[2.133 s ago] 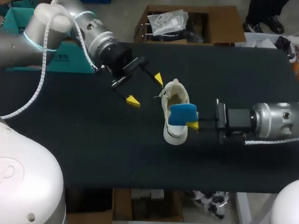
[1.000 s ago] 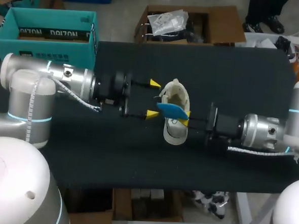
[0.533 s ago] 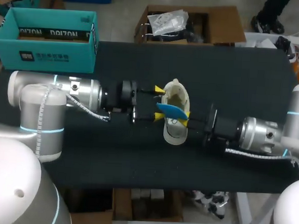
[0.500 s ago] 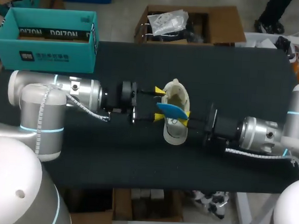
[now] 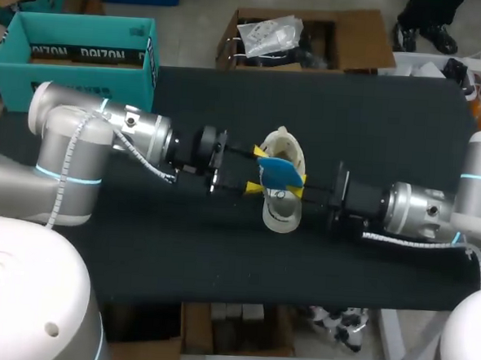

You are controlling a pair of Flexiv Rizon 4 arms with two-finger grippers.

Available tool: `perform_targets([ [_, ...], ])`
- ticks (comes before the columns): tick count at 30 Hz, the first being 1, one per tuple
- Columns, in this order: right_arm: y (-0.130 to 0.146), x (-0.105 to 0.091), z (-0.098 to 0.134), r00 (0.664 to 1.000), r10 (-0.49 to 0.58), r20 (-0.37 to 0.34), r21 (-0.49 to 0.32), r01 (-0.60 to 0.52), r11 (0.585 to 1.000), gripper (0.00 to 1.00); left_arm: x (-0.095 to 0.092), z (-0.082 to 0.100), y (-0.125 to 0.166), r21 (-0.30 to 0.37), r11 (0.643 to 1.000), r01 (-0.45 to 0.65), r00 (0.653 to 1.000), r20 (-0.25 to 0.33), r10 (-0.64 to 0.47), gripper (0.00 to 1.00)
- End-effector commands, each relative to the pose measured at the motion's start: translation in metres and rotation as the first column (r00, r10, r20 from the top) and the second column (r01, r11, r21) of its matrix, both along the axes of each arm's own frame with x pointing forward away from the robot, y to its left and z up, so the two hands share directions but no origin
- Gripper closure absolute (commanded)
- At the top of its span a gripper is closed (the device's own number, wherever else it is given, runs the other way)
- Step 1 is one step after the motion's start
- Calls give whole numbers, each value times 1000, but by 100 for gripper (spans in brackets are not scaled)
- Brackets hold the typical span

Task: Open the shoe tongue, take the insole out of the shoe, put the insole back into the shoe, and pack the shoe into the shoebox

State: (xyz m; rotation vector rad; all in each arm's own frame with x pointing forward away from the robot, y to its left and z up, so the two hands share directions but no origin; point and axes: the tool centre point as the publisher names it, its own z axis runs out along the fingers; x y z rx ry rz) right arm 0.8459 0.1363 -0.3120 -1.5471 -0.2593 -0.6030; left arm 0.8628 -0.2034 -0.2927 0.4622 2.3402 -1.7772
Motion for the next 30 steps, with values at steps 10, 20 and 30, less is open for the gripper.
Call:
perform_targets([
  [10,3,-1,3,1000,2,23,-37,-1,999,100,8,-9,-11,17,997,69,997,-16,-69,55],
  [20,5,1,3,999,4,38,-46,-2,999,100,9,-11,-14,37,995,98,995,4,-98,100],
  [30,5,-15,9,1000,-1,20,-87,3,996,24,9,-6,-18,49,974,221,962,154,-226,100],
])
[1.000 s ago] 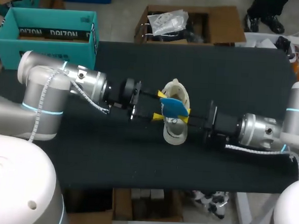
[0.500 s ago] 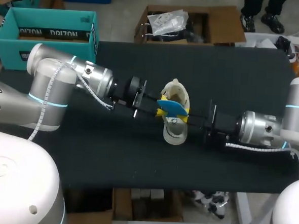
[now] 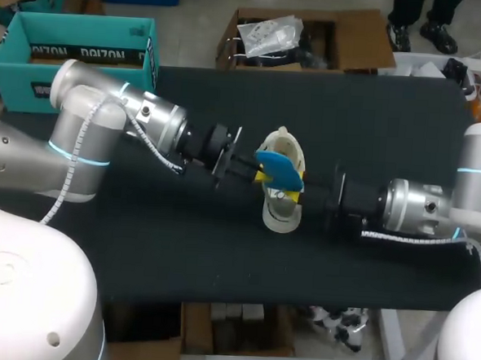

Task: Open the shoe tongue, take the insole out of the shoe, put the insole back into the shoe, and pack the shoe into the shoebox

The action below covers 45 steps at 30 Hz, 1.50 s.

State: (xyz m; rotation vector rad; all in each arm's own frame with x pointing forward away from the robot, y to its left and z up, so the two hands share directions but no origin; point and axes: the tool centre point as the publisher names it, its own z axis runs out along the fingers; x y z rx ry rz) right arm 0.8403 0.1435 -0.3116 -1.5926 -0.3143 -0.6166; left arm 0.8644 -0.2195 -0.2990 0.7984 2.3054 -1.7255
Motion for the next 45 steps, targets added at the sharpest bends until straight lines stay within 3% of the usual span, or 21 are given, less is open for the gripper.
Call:
perform_targets([
  [1,-3,-11,10,1000,-23,-18,-36,23,999,24,8,1,-2,2,999,51,998,43,-51,100],
  [6,-9,-21,15,998,-53,-37,-65,50,997,37,8,2,-2,65,991,121,985,113,-128,100],
  [9,-11,-22,17,997,-62,-42,-76,59,995,52,8,0,-1,98,985,140,981,123,-152,100],
  [12,-12,-19,16,997,-62,-45,-84,58,995,60,9,-4,-1,111,983,147,977,137,-162,100],
  [24,-10,-3,2,997,-61,-53,-89,56,994,71,18,-9,-4,137,974,180,968,151,-200,100],
  [25,-10,-2,1,997,-64,-52,-89,59,994,75,19,-9,-5,138,973,183,968,149,-203,100],
  [28,-10,0,-2,996,-74,-47,-90,69,994,100,21,-11,-7,143,972,186,967,148,-207,100],
  [45,-7,17,-21,997,-73,-32,-99,69,993,100,38,-24,-11,147,971,187,969,134,-207,100],
])
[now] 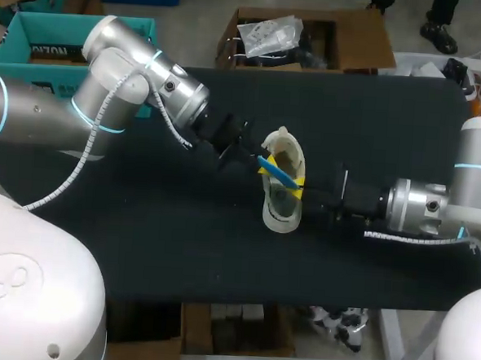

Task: Open the shoe tongue, take the insole out of the shoe, put the insole back into the shoe, and pack the shoe into the shoebox

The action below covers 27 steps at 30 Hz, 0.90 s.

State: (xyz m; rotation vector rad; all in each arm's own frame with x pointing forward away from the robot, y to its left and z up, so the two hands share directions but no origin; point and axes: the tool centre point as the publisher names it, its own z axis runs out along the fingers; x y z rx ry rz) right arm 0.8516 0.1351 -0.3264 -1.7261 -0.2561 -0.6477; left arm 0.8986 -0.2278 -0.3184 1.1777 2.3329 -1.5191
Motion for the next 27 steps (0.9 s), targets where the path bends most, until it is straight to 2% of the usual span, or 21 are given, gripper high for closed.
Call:
perform_targets([
  [1,1,6,-6,1000,18,-1,10,-18,1000,100,4,-5,-3,-10,1000,2,1000,-8,-2,100],
  [27,1,8,-7,1000,19,-7,16,-19,1000,100,4,-6,-2,-13,1000,-7,1000,-15,7,100],
])
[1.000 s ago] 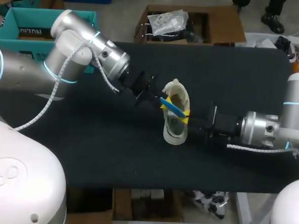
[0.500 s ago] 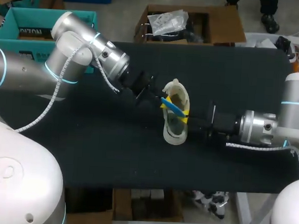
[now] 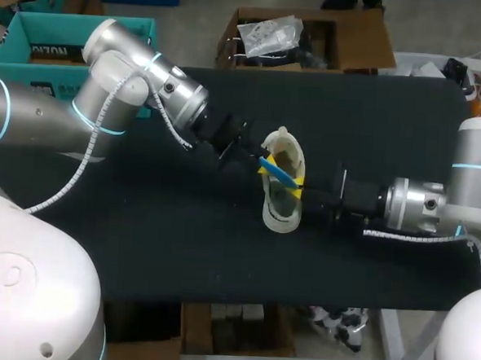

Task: Open the shoe tongue, take the insole out of the shoe, put the insole back into the shoe, and pack the shoe into the shoebox

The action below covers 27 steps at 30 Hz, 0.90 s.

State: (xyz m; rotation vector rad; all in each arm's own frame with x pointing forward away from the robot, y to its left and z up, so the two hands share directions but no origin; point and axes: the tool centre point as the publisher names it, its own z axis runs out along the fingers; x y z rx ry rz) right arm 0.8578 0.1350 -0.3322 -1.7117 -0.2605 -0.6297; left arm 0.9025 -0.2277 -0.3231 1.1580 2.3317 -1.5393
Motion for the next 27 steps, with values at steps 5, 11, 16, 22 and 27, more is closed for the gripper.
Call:
perform_targets([
  [5,-4,1,-1,1000,18,12,-14,-18,1000,100,-2,0,-3,-2,1000,10,1000,13,-10,100],
  [11,-4,0,-5,1000,14,22,-39,-13,999,100,-13,3,-8,-17,999,44,998,46,-43,31],
  [16,-4,2,-6,999,1,38,-44,1,999,100,-17,8,-6,-37,998,51,997,53,-49,15],
  [22,-5,4,-7,999,-22,47,-52,24,998,100,-21,13,-1,-53,997,59,997,61,-55,41],
  [27,-5,5,-9,998,-33,49,-57,36,998,100,-22,13,-2,-60,996,70,996,61,-66,63],
])
